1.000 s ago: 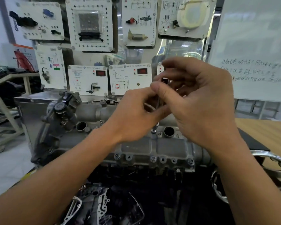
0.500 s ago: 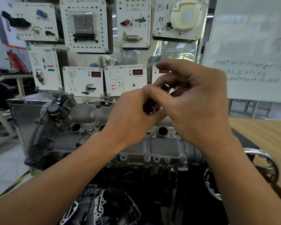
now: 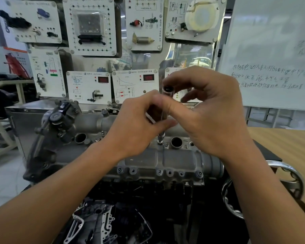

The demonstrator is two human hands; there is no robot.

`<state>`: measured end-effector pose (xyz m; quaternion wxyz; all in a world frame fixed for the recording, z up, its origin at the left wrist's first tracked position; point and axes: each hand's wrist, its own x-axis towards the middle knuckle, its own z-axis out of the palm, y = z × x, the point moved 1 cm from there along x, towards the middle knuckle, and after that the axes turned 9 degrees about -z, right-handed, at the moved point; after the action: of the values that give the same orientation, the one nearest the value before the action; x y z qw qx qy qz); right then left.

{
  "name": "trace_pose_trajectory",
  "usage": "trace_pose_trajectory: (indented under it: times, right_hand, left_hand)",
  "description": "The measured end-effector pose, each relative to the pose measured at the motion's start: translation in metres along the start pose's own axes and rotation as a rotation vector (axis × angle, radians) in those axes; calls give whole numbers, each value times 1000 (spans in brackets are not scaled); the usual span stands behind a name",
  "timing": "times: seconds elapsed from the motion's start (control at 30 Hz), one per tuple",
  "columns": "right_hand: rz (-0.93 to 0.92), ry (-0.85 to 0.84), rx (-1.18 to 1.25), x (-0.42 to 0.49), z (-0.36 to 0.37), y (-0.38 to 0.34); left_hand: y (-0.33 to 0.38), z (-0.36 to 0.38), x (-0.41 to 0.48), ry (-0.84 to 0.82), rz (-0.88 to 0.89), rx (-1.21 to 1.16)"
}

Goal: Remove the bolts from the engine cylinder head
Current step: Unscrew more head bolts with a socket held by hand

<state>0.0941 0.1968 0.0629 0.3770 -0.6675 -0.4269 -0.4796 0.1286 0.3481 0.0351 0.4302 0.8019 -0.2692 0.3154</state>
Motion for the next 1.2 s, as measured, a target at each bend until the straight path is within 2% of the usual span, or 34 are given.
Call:
trace_pose_trajectory:
  times: [0.1, 0.17, 0.3, 0.37, 0.43, 0.5, 0.63, 0.7, 0.8, 0.87, 0.93, 1.03, 1.2]
  right_hand:
    - [18, 91, -68, -3, 5, 0]
    - [21, 92, -68, -3, 7, 0]
    - [-29, -133, -73, -3, 8, -3]
    - [-23, -260, -71, -3, 9, -5]
    - [-19, -310, -70, -3, 10, -7]
    - [-26, -210, -92, -2, 11, -9]
    - [-16, 136, -143, 0, 7, -12]
    - [30, 201, -128, -1, 6, -11]
    - [19, 171, -108, -3, 5, -8]
    - [-10, 67, -111, -3, 1, -5]
    - [-10, -70, -64, -2, -4, -2]
    - [-8, -178, 7, -1, -6, -3]
    - [-8, 10, -79, 1, -4, -4]
  left_hand:
    - [4, 2, 1, -16, 37, 26]
    - [6, 0, 2, -43, 8, 8]
    - [2, -5, 2, -292, 27, -4]
    - [2, -7, -1, -316, 25, 7]
    - [3, -7, -2, -267, 12, 12]
    - [4, -6, 2, -201, -20, 17]
    - [4, 3, 8, -96, -17, 26]
    - [5, 8, 8, -61, 1, 28]
    - [4, 6, 8, -162, 8, -70]
    - [1, -2, 6, -321, 18, -149]
    - [-3, -10, 4, -358, 20, -134]
    - [-1, -11, 4, -265, 30, -58]
    - [3, -4, 5, -67, 70, 6]
